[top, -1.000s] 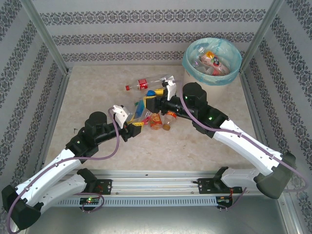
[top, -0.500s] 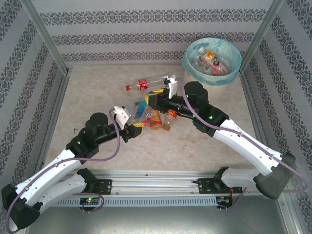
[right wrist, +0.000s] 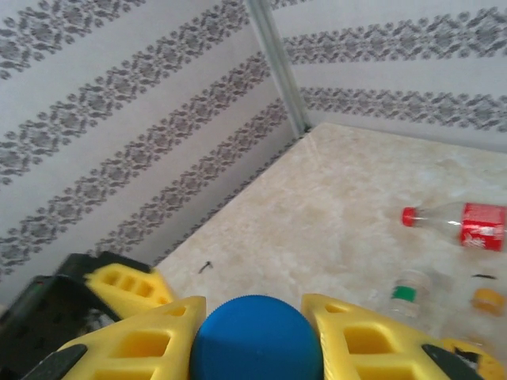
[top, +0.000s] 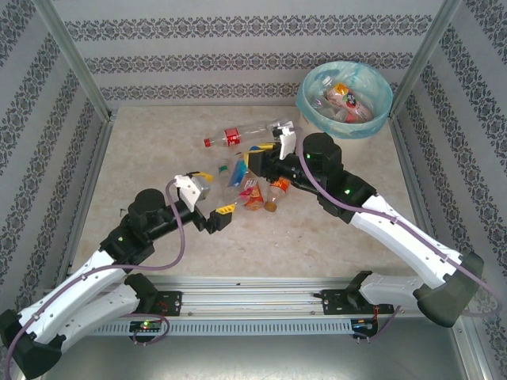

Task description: Put the plastic bottles in the bin

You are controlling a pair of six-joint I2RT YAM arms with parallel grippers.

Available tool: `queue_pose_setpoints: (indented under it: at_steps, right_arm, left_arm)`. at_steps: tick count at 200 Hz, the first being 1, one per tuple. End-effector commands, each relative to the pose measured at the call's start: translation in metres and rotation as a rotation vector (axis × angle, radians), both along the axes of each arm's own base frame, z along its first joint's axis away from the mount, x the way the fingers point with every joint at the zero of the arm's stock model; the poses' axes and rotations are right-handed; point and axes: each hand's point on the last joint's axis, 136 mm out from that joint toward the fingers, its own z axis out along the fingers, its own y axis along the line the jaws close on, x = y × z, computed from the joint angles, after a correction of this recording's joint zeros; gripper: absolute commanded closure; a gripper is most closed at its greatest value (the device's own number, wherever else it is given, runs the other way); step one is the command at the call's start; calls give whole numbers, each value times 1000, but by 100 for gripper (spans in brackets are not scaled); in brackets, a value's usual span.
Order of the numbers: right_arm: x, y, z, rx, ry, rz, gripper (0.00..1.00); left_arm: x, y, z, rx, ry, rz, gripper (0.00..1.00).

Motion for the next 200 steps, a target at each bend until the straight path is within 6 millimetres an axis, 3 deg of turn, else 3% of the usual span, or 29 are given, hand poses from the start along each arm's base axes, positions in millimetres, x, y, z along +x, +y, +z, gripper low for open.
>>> queue_pose_setpoints:
  at_steps: [1,21,50,80,104,148,200]
  right_arm:
    - [14,-37,39,-53,-124,-136,100]
    - [30,-81,78,-132,-239,-283,100]
    - [55,-155,149,-205,-424,-559,100]
    - [92,-217,174,-332,-515,-839,100]
    - [128,-244,160,-408,-474,-943,100]
    - [185,-259,108,-533,-385,-982,100]
    - [214,-287,52,-603,-260,-1007,100]
  left_arm:
    - [0,6,26,-68,-121,34,0]
    - [4,14,34,-76,-168,85,0]
    - [11,21,35,-53,-186,139,0]
    - [11,22,32,-43,-181,146,0]
    - [12,22,27,-40,-171,149,0]
    - [13,22,20,-38,-150,152,0]
    - [17,12,6,-20,-64,125,0]
